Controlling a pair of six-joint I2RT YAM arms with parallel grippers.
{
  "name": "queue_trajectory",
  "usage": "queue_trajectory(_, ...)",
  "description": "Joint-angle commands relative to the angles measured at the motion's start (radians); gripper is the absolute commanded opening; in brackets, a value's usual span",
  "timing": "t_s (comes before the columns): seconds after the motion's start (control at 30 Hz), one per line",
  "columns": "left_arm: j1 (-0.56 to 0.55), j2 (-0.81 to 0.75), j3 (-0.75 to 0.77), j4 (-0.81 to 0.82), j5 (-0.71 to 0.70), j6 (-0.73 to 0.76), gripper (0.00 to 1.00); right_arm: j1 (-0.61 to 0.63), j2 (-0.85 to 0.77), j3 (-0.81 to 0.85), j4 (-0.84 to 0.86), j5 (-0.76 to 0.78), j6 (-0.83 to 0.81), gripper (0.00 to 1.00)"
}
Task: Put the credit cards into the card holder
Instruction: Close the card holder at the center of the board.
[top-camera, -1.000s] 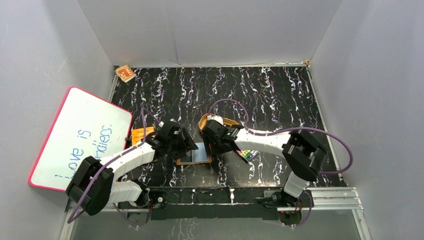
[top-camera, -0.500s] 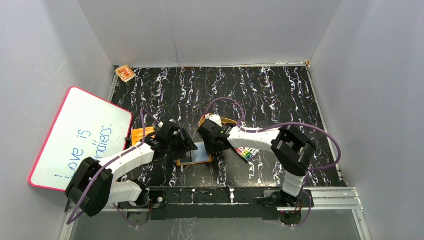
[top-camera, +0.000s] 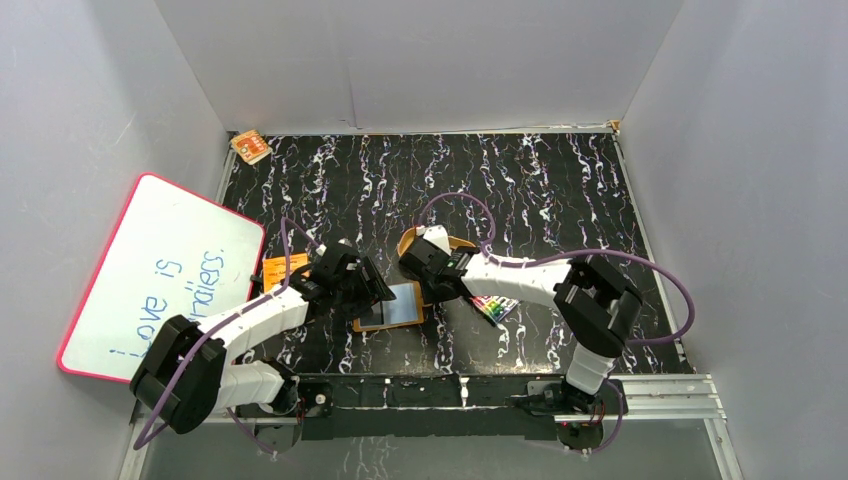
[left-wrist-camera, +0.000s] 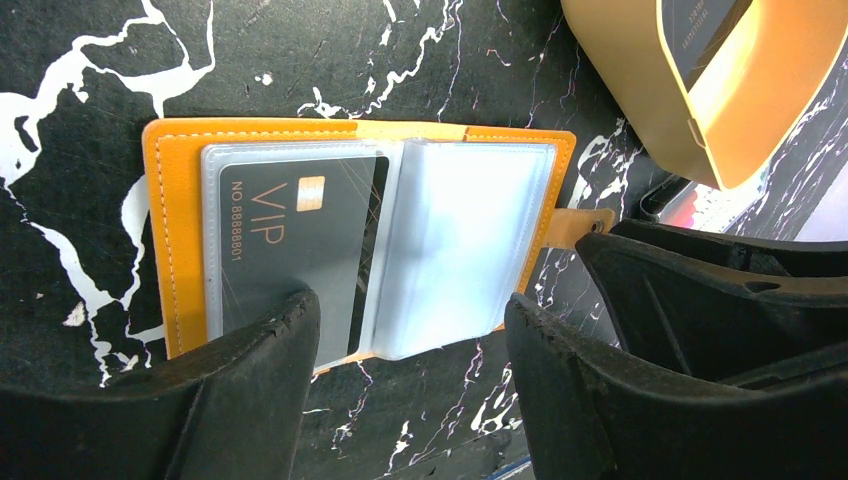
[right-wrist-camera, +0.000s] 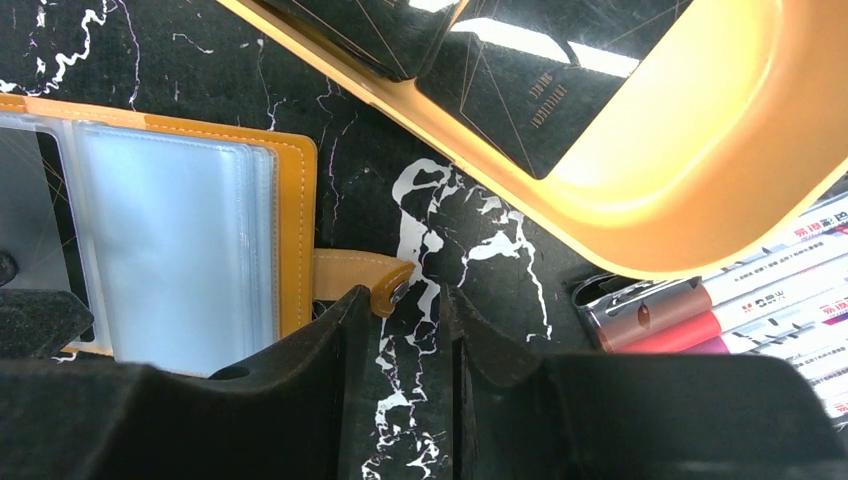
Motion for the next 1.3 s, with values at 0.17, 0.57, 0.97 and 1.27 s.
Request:
queue_trajectory(0.17, -0.001, 0.002, -0.035, -0.053, -0.009, 0.004, 0.66, -0.019, -0.048, -0.011, 0.014, -0.017, 0.024, 0.33)
queue_trajectory(0.57, -0.002, 0.0, -0.031, -0.059, -0.009, 0.004, 0.66, -0.051, -0.08, -0.065, 0.058, -0.094, 0.036, 0.13)
queue_trajectory(0.97, -0.001, -0.145, 0.065, -0.305, -0.13, 0.009, 0.73, -0.057, -0.178, -0.14, 0.142, -0.227, 0.026, 0.0)
queue_trajectory(1.27, -0.001, -0.212, 0.019, -0.381, -0.217, -0.042, 0.75, -0.058, -0.255, -0.227, 0.191, -0.275, 0.025, 0.0)
